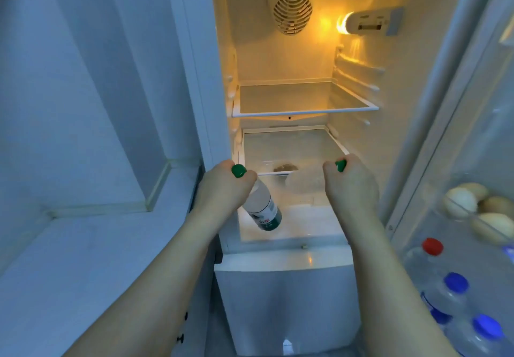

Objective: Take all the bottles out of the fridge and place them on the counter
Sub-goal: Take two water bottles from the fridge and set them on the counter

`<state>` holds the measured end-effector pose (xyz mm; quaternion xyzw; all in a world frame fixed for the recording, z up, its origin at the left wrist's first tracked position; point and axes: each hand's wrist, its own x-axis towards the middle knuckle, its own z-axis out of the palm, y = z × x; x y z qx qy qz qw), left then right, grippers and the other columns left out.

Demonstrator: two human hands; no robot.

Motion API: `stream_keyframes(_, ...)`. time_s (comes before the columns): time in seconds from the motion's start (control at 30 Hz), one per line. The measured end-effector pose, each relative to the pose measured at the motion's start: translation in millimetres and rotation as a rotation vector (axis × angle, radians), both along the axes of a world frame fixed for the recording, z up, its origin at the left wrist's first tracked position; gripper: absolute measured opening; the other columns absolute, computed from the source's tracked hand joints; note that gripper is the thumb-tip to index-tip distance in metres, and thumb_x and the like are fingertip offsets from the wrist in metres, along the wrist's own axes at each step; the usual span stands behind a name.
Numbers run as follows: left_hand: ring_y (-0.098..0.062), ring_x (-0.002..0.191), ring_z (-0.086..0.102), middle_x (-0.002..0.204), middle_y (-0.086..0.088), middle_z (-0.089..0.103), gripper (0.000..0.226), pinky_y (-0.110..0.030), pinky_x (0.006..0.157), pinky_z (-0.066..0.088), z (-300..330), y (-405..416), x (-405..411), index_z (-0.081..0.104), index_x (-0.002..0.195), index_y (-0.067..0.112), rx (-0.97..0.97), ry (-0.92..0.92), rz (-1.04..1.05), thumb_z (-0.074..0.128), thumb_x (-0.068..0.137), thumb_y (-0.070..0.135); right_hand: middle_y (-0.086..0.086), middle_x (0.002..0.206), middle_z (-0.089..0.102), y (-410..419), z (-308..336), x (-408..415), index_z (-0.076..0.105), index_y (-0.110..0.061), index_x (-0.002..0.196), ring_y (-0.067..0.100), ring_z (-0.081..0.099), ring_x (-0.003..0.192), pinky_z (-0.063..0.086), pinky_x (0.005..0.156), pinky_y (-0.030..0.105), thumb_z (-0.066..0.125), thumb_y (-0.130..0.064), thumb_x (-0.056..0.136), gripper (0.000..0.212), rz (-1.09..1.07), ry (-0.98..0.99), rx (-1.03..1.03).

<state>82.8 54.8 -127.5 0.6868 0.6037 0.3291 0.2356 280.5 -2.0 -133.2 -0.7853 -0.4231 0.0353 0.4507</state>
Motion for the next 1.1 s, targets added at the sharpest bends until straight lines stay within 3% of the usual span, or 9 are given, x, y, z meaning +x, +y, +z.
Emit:
stream_keyframes(0.07, -0.022, 0.062, 0.048, 0.069, -0.004, 0.049, 0.026, -0.029, 0.051, 0.031, -7, -22, -19, 0.042, 0.074, 0.013, 0.012, 0.12, 0.022, 0.052, 0.085, 0.034, 0.007, 0.075, 0.048, -11, 8, -9, 0.052, -0.012, 0.085, 0.031, 0.044, 0.077, 0.033, 0.066, 0.032, 0.047, -0.032, 0.091, 0.022, 0.06, -0.102, -0.154)
stream_keyframes(0.13, -0.017, 0.064, 0.048, 0.073, -0.002, 0.052, 0.023, -0.028, 0.051, 0.03, -16, -40, -34, 0.045, 0.081, 0.014, 0.007, 0.175, 0.045, 0.051, 0.087, 0.035, 0.007, 0.077, 0.048, -17, 6, -20, 0.052, -0.014, 0.082, 0.031, 0.045, 0.079, 0.035, 0.069, 0.032, 0.048, -0.033, 0.089, 0.021, 0.105, -0.167, -0.253)
stream_keyframes(0.23, -0.023, 0.07, 0.05, 0.078, -0.004, 0.053, 0.024, -0.03, 0.053, 0.034, -28, -65, -58, 0.045, 0.088, 0.014, 0.017, 0.28, 0.07, 0.052, 0.09, 0.037, 0.01, 0.081, 0.058, -29, -11, -47, 0.049, -0.015, 0.071, 0.032, 0.05, 0.078, 0.035, 0.066, 0.031, 0.052, -0.032, 0.083, 0.02, 0.215, -0.19, -0.336)
stream_keyframes(0.3, -0.03, 0.076, 0.052, 0.083, -0.007, 0.055, 0.026, -0.034, 0.059, 0.039, -35, -79, -75, 0.043, 0.091, 0.015, 0.015, 0.319, 0.116, 0.052, 0.091, 0.039, 0.007, 0.072, 0.054, -35, -23, -69, 0.049, -0.014, 0.069, 0.033, 0.05, 0.076, 0.034, 0.063, 0.03, 0.056, -0.033, 0.079, 0.022, 0.286, -0.195, -0.38)
stream_keyframes(0.43, -0.031, 0.075, 0.053, 0.083, -0.008, 0.055, 0.025, -0.033, 0.059, 0.036, -53, -102, -103, 0.041, 0.092, 0.015, -0.004, 0.263, 0.22, 0.052, 0.092, 0.038, 0.001, 0.066, 0.049, -43, -42, -103, 0.045, -0.015, 0.068, 0.031, 0.051, 0.071, 0.029, 0.052, 0.028, 0.059, -0.034, 0.077, 0.026, 0.416, -0.189, -0.411)
stream_keyframes(0.63, -0.032, 0.078, 0.055, 0.083, -0.007, 0.057, 0.027, -0.035, 0.059, 0.037, -63, -127, -118, 0.043, 0.097, 0.015, 0.003, 0.207, 0.336, 0.051, 0.093, 0.04, 0.001, 0.071, 0.052, -31, -54, -126, 0.047, -0.016, 0.074, 0.03, 0.054, 0.073, 0.032, 0.056, 0.029, 0.06, -0.036, 0.076, 0.025, 0.591, -0.248, -0.398)
stream_keyframes(0.83, -0.024, 0.076, 0.055, 0.081, -0.002, 0.057, 0.026, -0.033, 0.057, 0.035, -64, -140, -137, 0.045, 0.102, 0.018, 0.022, 0.158, 0.487, 0.052, 0.094, 0.042, 0.001, 0.069, 0.053, -5, -51, -157, 0.048, -0.015, 0.073, 0.027, 0.053, 0.069, 0.029, 0.049, 0.027, 0.061, -0.035, 0.076, 0.024, 0.77, -0.292, -0.343)
stream_keyframes(1.1, -0.023, 0.081, 0.059, 0.085, -0.001, 0.062, 0.026, -0.04, 0.07, 0.051, -81, -180, -177, 0.047, 0.103, 0.019, -0.033, 0.061, 0.739, 0.054, 0.094, 0.042, 0.003, 0.071, 0.057, 8, -74, -224, 0.052, -0.012, 0.081, 0.023, 0.058, 0.067, 0.037, 0.052, 0.027, 0.062, -0.035, 0.076, 0.025, 1.088, -0.352, -0.412)
